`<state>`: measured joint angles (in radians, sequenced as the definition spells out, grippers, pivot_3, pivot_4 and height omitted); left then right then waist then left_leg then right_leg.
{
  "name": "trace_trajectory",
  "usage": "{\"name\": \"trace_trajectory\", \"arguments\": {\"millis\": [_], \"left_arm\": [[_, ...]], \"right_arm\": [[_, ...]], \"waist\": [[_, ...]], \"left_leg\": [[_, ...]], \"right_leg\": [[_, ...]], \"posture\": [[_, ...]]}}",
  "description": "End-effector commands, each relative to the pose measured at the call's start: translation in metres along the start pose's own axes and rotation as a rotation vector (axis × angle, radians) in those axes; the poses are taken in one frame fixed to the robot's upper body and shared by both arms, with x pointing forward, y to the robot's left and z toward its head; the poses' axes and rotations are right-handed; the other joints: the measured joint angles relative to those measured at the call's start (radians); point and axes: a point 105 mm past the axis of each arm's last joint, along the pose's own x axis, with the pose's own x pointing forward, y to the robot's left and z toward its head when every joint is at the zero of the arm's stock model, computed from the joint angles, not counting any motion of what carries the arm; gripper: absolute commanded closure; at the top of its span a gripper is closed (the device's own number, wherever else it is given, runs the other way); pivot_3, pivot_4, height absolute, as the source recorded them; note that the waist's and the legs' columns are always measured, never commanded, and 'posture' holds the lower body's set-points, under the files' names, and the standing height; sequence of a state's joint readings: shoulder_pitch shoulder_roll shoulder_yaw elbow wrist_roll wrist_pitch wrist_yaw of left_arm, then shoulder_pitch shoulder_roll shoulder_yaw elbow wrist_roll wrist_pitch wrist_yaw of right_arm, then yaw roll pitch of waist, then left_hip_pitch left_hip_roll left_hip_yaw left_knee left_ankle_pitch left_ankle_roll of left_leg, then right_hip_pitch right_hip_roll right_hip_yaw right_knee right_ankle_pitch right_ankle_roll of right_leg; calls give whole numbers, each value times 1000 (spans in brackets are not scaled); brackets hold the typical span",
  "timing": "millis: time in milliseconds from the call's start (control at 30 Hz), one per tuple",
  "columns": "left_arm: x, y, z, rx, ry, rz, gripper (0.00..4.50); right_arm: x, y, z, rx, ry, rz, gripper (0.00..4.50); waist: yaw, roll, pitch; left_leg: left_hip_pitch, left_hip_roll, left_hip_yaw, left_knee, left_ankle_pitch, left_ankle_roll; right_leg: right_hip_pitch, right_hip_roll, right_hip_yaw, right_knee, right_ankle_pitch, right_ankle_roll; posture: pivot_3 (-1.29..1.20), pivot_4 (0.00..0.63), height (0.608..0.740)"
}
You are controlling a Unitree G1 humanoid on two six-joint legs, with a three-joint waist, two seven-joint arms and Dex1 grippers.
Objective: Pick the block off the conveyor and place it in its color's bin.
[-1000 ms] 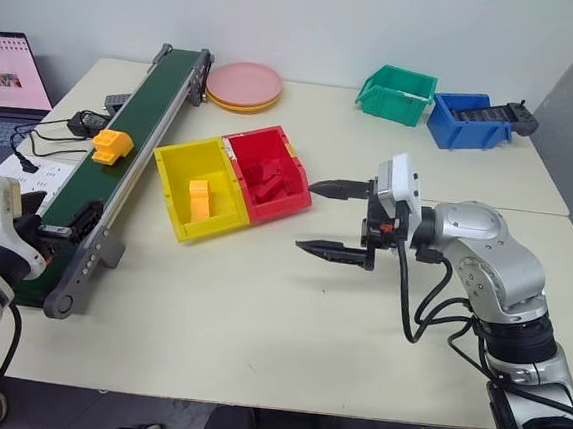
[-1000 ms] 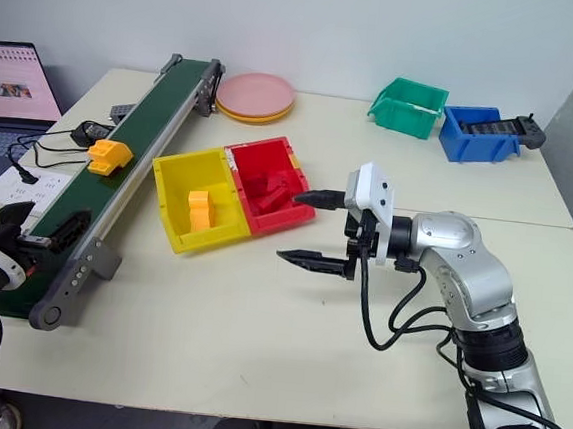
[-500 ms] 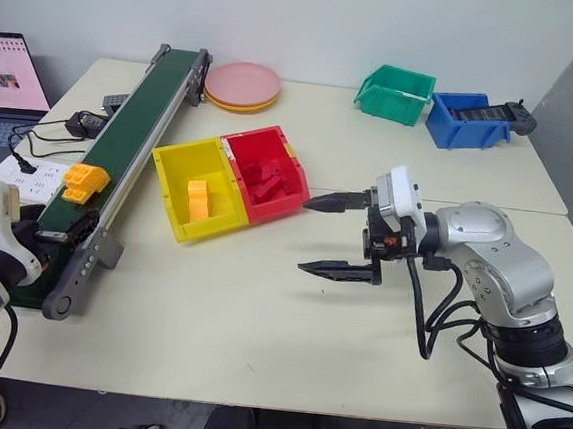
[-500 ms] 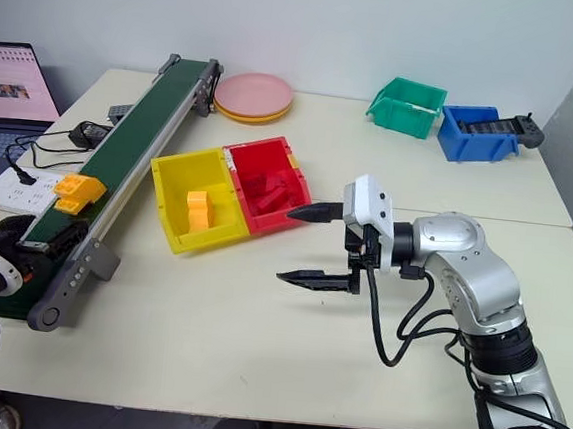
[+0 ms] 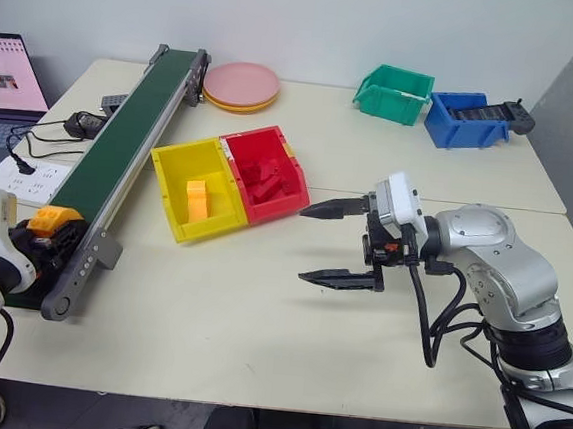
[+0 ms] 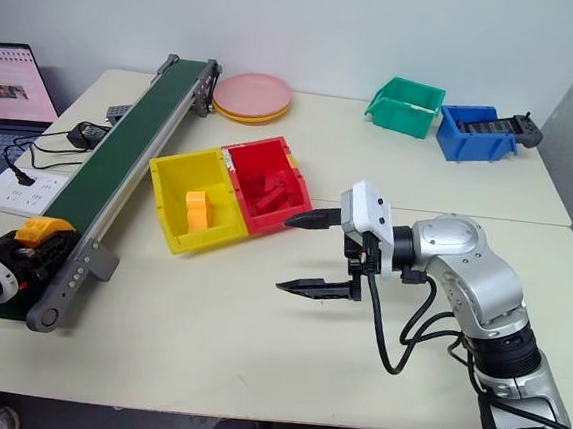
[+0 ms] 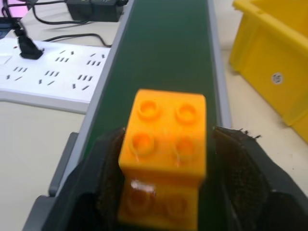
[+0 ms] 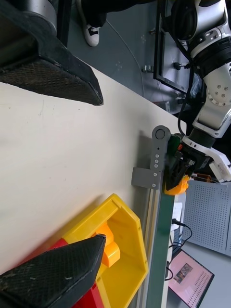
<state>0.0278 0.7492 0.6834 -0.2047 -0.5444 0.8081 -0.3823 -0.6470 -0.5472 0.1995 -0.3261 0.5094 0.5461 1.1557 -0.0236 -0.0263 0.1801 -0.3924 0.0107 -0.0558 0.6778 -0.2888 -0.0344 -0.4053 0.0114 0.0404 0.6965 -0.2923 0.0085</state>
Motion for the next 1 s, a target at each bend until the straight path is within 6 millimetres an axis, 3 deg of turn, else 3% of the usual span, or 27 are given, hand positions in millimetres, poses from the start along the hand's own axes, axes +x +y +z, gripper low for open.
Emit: {"name": "trace_trajectory", "arguments": {"millis": [33,233,467,600,733,1000], "left_arm": [[-9,-7,13,51,-38,3,2774],[-17,-18,27,81,-86,-2,2951],[-13,-72,75,151,-215,-185,2951],[27,-115,87,178,-224,-305,2951],[60,-134,91,160,-223,-322,2951],[78,-142,94,180,-237,-335,2951]], "right_arm": [[-2,1,12,-42,-12,11,0],[-3,-2,15,-44,-13,13,0],[-8,-7,16,-57,7,-7,0],[-18,-17,14,-75,73,-132,0],[-21,-17,12,-55,84,-188,0],[-27,-12,16,-56,61,-242,0]], "waist": [[-1,0,0],[-1,0,0],[2,0,0],[10,0,0],[13,0,0],[-4,0,0]], "left_leg": [[0,0,0,0,0,0],[0,0,0,0,0,0],[-1,-1,-1,0,0,0],[-1,-2,-1,0,0,0],[-1,-2,0,0,0,0],[-6,-1,1,1,0,0]], "right_leg": [[0,0,0,0,0,0],[0,-1,0,0,0,0],[0,-1,-2,0,0,0],[1,-1,-2,0,0,0],[0,-1,-1,0,0,0],[-5,0,1,0,0,0]], "posture": [[0,150,740],[0,150,740],[0,150,740],[0,150,740],[0,150,740],[0,150,740]]}}
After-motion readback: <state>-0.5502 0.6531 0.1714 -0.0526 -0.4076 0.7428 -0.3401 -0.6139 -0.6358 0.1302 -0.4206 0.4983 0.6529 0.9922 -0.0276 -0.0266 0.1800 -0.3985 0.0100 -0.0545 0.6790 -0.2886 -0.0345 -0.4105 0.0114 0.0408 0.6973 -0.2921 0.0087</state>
